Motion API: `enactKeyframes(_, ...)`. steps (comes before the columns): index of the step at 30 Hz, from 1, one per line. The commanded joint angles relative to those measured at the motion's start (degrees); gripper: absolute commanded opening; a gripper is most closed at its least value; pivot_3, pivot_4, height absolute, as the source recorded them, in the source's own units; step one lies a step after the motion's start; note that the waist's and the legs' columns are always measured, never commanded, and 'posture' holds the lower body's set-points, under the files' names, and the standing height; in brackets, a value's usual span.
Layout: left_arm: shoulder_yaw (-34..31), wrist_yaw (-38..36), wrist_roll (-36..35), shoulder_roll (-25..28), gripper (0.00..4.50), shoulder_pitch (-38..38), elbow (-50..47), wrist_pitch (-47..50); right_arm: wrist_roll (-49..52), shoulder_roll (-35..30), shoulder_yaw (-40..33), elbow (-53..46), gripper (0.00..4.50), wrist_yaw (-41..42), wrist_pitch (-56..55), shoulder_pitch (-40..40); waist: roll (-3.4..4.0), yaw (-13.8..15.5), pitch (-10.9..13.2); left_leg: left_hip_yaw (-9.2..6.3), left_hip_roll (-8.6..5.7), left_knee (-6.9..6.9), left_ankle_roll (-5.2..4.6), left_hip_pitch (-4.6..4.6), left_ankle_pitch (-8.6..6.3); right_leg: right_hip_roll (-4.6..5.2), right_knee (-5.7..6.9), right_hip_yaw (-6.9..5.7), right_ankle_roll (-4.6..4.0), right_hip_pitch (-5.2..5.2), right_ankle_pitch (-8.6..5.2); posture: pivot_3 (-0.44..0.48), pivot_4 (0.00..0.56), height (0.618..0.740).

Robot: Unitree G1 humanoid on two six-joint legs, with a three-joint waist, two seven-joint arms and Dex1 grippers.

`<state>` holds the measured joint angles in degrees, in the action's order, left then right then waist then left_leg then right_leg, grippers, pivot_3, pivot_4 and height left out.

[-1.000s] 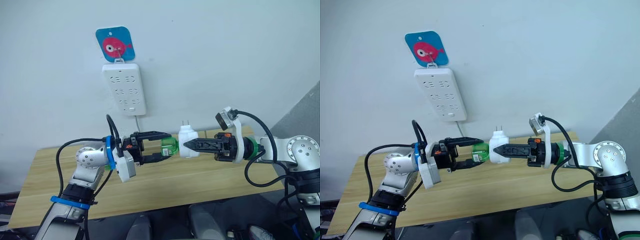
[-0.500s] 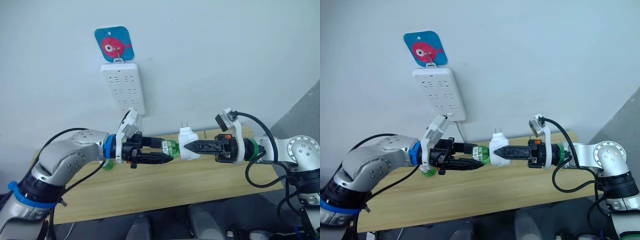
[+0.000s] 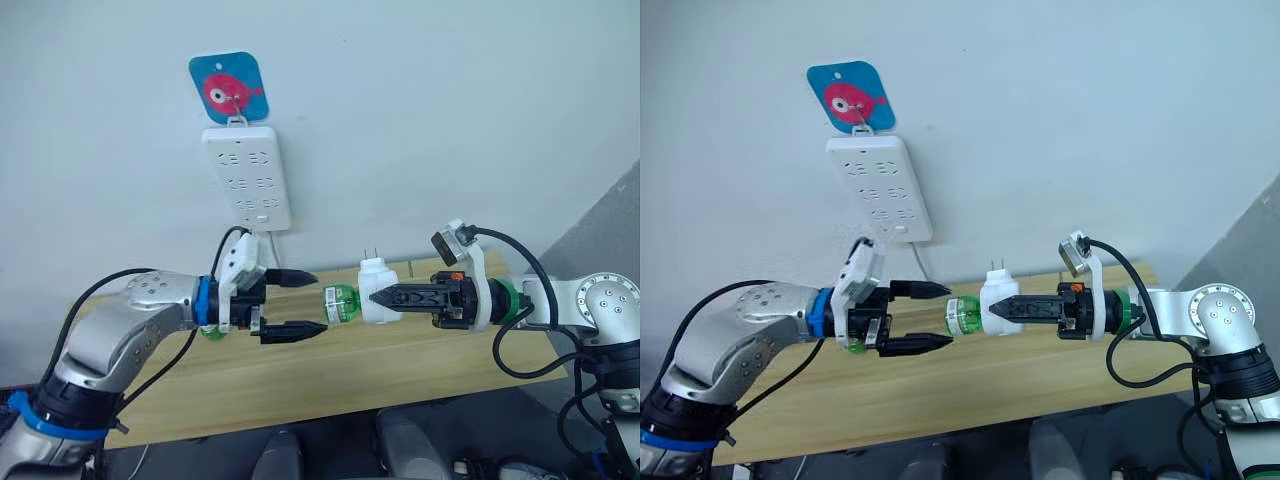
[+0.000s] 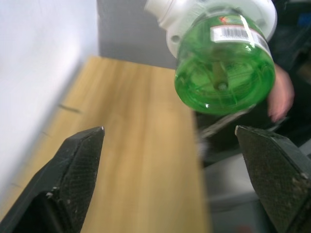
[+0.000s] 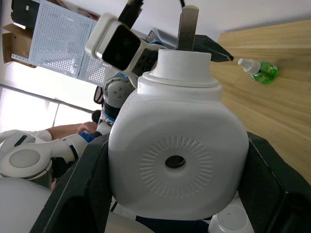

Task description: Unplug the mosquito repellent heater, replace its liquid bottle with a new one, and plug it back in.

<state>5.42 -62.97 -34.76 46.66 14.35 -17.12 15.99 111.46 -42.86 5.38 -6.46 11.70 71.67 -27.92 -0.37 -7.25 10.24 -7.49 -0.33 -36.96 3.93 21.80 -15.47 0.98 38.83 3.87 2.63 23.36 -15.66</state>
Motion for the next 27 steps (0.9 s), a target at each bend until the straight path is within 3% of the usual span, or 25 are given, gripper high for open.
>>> enactKeyframes(1, -2.7, -3.8, 8.3, -3.3, 4.5, -2.0, 2.2, -20.4, 1.5, -0.6, -1.7, -1.5, 3.04, 1.2, -0.3, 0.1, 0.0, 0.3, 0.0, 0.02, 0.01, 0.0, 0.0, 0.0, 0.0, 0.0, 0.0, 0.01, 0.0, 0.0, 0.0, -0.15, 0.141, 0.74)
enactKeyframes(5, -4.0, -6.2, 13.1, -6.8, 4.5, -3.8, 7.2, -37.3, 1.5, -0.6, -1.7, -1.4, 3.04, 1.1, -0.4, 0.0, 0.0, 0.7, 0.0, 0.09, 0.01, -0.01, 0.0, -0.01, 0.0, 0.0, -0.01, 0.08, 0.0, 0.0, 0.01, -0.152, 0.139, 0.74)
enactKeyframes(13, -4.1, -3.3, 17.1, -13.8, 4.5, -1.2, 13.1, -58.1, 1.5, -0.5, -1.7, -1.0, 3.04, 0.7, -0.6, -0.3, -0.01, 0.8, 0.0, 0.08, -0.02, -0.08, 0.0, 0.02, 0.0, 0.05, 0.01, 0.08, 0.05, 0.0, 0.04, -0.155, 0.142, 0.74)
enactKeyframes(23, 0.1, -1.5, 21.2, -15.2, 4.5, 1.3, 18.0, -70.6, 1.5, -0.1, -1.5, -0.5, 3.04, 0.3, -0.7, -1.1, -0.01, 0.7, 0.0, 0.07, -0.01, -0.07, 0.0, 0.0, 0.0, 0.04, 0.04, 0.07, 0.05, 0.0, 0.05, -0.154, 0.146, 0.74)
enactKeyframes(27, 1.6, 0.7, 22.9, -15.3, 4.5, 2.5, 18.9, -71.5, 1.5, 0.1, -1.6, -0.5, 3.04, -0.1, -0.8, -1.1, -0.01, 0.6, 0.0, 0.05, -0.01, -0.08, 0.0, 0.0, 0.0, 0.04, 0.04, 0.06, 0.05, -0.01, 0.05, -0.158, 0.148, 0.74)
